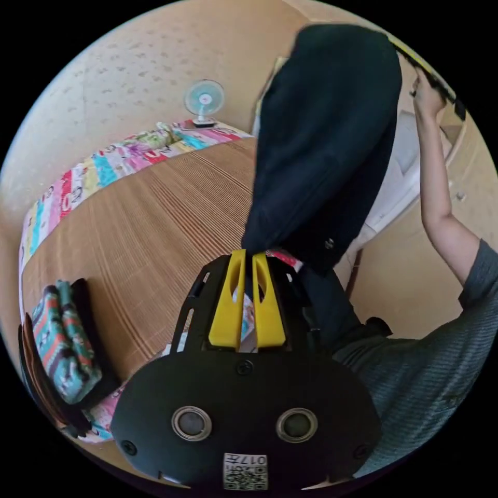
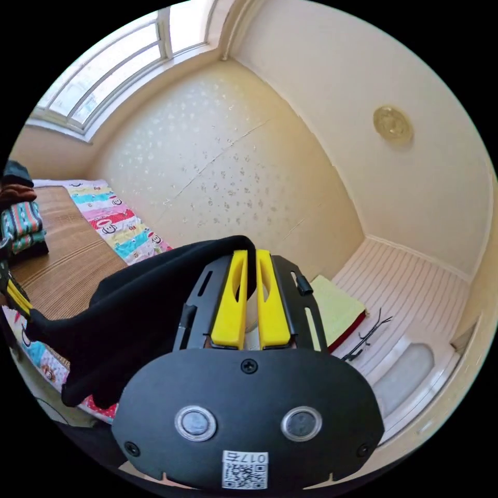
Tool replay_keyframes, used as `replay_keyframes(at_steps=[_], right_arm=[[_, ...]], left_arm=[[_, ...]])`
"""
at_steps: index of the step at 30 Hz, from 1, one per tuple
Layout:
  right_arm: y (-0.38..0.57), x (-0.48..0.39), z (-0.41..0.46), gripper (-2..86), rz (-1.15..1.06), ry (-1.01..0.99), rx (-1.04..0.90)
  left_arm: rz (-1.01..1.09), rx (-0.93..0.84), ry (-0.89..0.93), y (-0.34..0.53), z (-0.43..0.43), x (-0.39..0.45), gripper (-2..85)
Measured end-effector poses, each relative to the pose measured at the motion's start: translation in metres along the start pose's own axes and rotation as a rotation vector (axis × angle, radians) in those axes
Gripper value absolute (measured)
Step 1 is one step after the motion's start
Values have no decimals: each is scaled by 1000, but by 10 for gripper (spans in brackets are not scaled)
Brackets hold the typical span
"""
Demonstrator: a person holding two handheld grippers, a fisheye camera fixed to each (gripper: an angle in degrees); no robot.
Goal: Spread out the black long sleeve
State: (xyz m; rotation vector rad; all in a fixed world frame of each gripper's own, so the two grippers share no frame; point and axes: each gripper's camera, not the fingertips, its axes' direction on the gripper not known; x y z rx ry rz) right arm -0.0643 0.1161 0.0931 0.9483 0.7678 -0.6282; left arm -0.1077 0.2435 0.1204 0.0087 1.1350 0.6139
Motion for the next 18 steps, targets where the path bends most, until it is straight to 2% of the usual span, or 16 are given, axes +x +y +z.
replay_keyframes(at_steps=[2,3,5,7,8,11,13,15,17,18], right_arm=[[29,35,127,54,153,-278,-237],[40,39,165,57,190,-349,-329],[116,30,318,109,363,-536,-750],[186,7,384,132,465,-708,-928],[227,-10,404,134,526,-842,-925],[327,-52,418,110,622,-1098,-836],[391,-80,418,105,689,-1182,-860],[455,-107,412,109,772,-1266,-884],[529,-132,390,108,931,-1370,-828],[546,-137,384,106,979,-1390,-807]], left_arm=[[-131,11,-20,-29,-45,-60,15],[-157,24,-39,-37,-52,-74,16],[-296,144,-216,-50,-70,-128,14],[-430,102,-251,-43,-63,-166,44],[-478,66,-146,-32,-53,-184,93],[-480,107,91,17,-11,-190,116],[-518,7,122,45,32,-186,125],[-605,-110,179,70,81,-181,173],[-643,-174,360,91,138,-162,199],[-646,-187,391,94,150,-155,194]])
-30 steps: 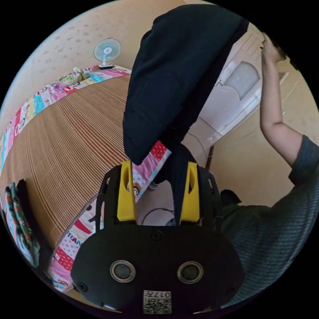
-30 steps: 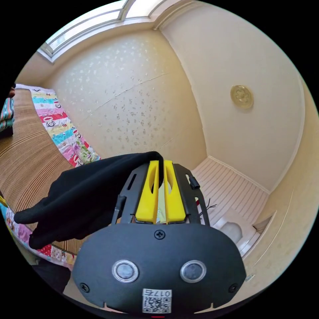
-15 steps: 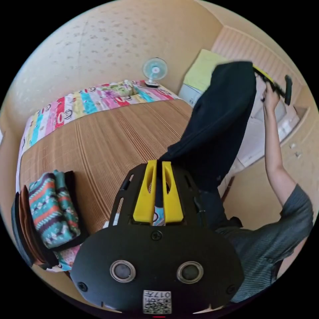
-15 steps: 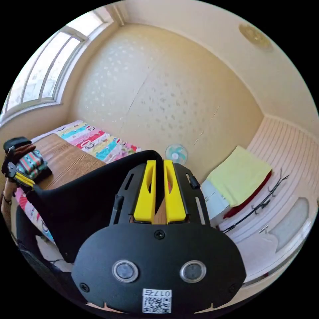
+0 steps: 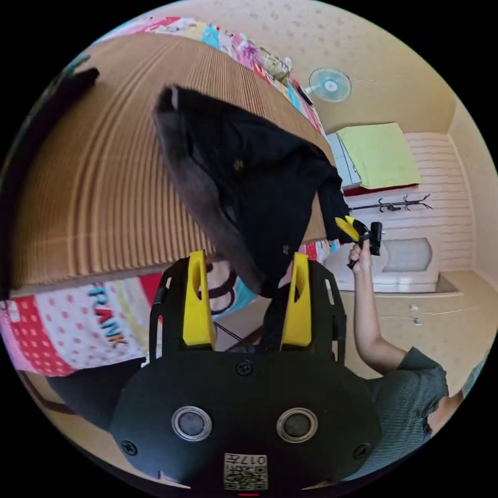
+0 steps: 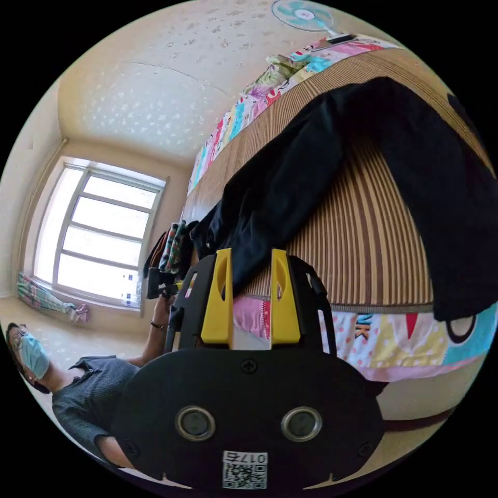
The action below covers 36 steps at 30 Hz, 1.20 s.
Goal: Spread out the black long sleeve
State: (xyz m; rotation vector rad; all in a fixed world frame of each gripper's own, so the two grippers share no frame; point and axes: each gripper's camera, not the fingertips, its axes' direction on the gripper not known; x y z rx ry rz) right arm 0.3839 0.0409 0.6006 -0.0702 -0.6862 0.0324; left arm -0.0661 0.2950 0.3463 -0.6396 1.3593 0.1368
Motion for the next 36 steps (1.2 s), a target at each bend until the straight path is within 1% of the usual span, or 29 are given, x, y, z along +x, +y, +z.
replay_keyframes(at_steps=[1,2,3,4,5,7,8,9,11,12,14,15,16,18,20,21,23,25,26,28,30,31,33,34,36], right_arm=[[26,25,4,102,36,-80,51],[51,47,7,100,75,-152,107],[61,57,8,98,95,-183,132],[79,76,9,96,130,-240,174],[92,91,8,95,152,-283,204],[102,108,4,93,161,-302,221],[104,116,-2,92,162,-285,225],[105,118,-5,92,163,-273,229],[108,125,-22,94,142,-233,269],[110,126,-27,95,136,-222,285],[119,134,-42,107,168,-140,354],[123,138,-46,113,189,-114,375],[131,148,-51,126,240,-73,425],[144,164,-55,144,292,-70,504],[156,183,-54,156,324,-137,602],[157,187,-53,158,329,-150,617],[153,197,-48,166,358,-152,653],[148,199,-48,171,373,-136,683],[145,197,-48,173,376,-141,714],[141,187,-48,173,314,-174,750],[135,176,-44,170,267,-168,728],[133,169,-39,169,248,-155,696],[134,163,-29,165,230,-147,661],[138,162,-21,162,231,-153,643],[148,164,-7,157,236,-172,630]], left_arm=[[-7,-31,17,4,23,3,184],[-13,28,-46,9,29,12,174],[-5,58,-89,11,29,19,169],[76,47,-120,6,33,35,109],[136,-26,-145,-5,38,46,73],[243,-142,-152,-23,33,62,58],[286,-130,-154,-27,11,70,52],[297,-100,-171,-27,-5,74,51],[288,56,-343,-18,-79,80,44],[264,103,-384,-13,-98,77,42],[84,313,-573,13,-167,51,5],[38,356,-606,21,-180,43,4],[-40,409,-611,37,-204,25,5],[-93,418,-479,59,-226,-1,22],[-114,431,-301,83,-228,-21,65],[-121,420,-271,87,-224,-25,73],[-144,318,-197,87,-192,-31,113],[-132,242,-165,78,-161,-27,146],[-101,225,-159,70,-144,-19,160],[-22,257,-160,58,-128,-2,156],[27,295,-221,45,-120,13,133],[15,306,-293,35,-114,17,123],[-6,252,-336,16,-100,14,97],[-14,195,-382,6,-90,12,78],[52,155,-436,1,-89,18,58]])
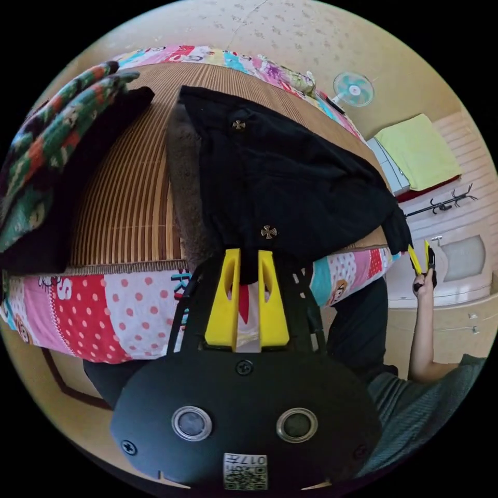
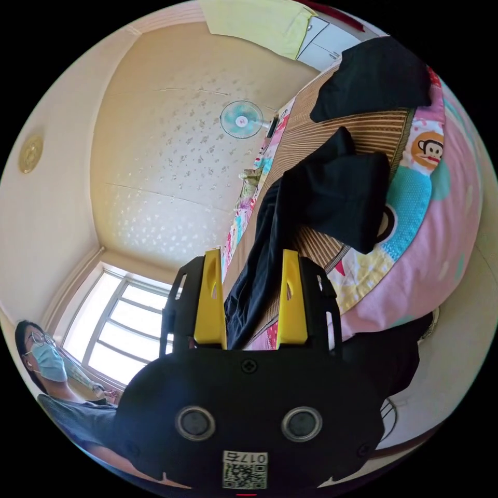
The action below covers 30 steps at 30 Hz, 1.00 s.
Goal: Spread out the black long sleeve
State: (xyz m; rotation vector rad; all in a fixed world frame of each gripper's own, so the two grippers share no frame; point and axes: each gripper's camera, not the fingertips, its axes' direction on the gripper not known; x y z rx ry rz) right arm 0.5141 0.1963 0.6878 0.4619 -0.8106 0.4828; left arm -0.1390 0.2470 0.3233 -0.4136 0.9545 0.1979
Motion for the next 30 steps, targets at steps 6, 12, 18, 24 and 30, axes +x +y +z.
replay_keyframes(at_steps=[6,12,18,24,30], right_arm=[[34,38,-3,144,100,-12,-14],[43,48,-7,142,135,-44,-18],[11,34,39,142,144,-45,-42],[-73,17,133,108,189,120,-174],[-67,-123,122,32,-225,127,-188]], left_arm=[[118,-66,-98,9,-20,-9,41],[-29,-48,-249,31,-62,-46,44],[-222,26,-49,55,-95,-69,66],[-188,132,95,68,-121,-44,65],[-98,73,100,52,-117,-32,65]])
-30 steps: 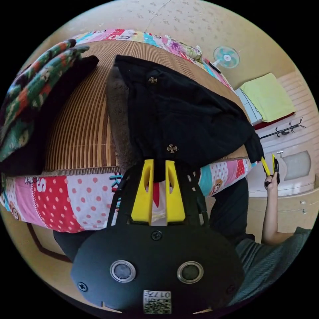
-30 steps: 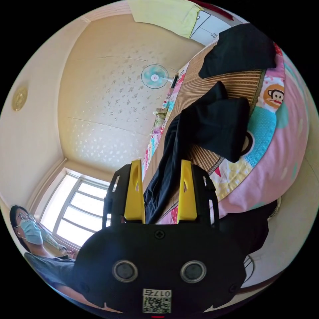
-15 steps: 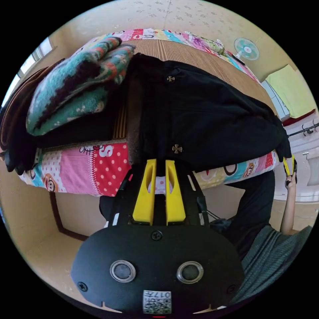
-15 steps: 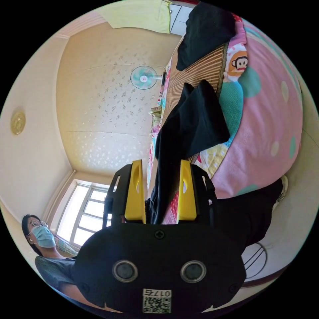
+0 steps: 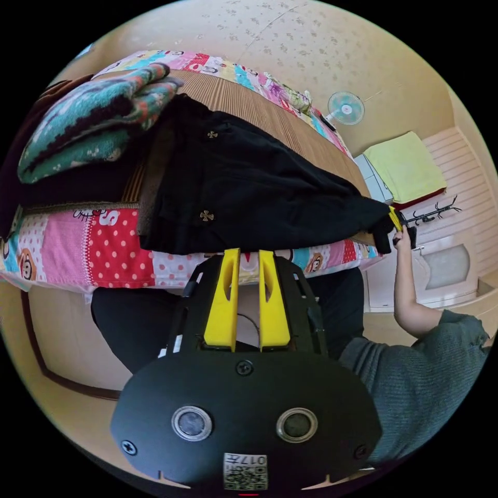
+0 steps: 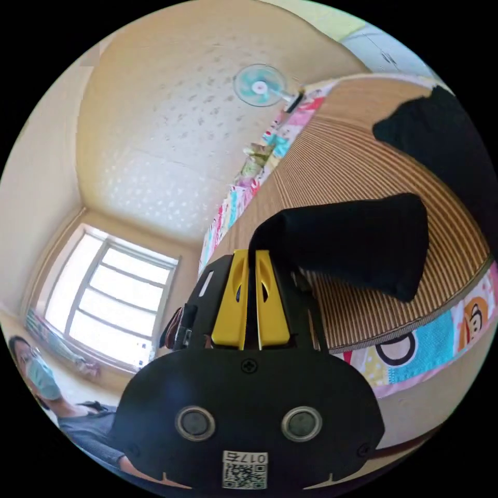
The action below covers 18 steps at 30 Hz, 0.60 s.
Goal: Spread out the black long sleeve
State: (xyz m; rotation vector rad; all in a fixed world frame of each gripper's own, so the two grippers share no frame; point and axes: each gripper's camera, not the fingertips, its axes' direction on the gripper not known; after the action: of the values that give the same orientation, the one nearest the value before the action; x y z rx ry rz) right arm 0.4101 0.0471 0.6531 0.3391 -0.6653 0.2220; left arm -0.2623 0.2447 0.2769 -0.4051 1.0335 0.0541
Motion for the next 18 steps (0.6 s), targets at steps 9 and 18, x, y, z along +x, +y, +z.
replay_keyframes(at_steps=[9,18], right_arm=[[164,64,-109,13,381,285,234],[56,-17,-28,96,56,347,46]], left_arm=[[8,-37,160,-33,22,-4,65],[23,-221,-50,-86,57,17,52]])
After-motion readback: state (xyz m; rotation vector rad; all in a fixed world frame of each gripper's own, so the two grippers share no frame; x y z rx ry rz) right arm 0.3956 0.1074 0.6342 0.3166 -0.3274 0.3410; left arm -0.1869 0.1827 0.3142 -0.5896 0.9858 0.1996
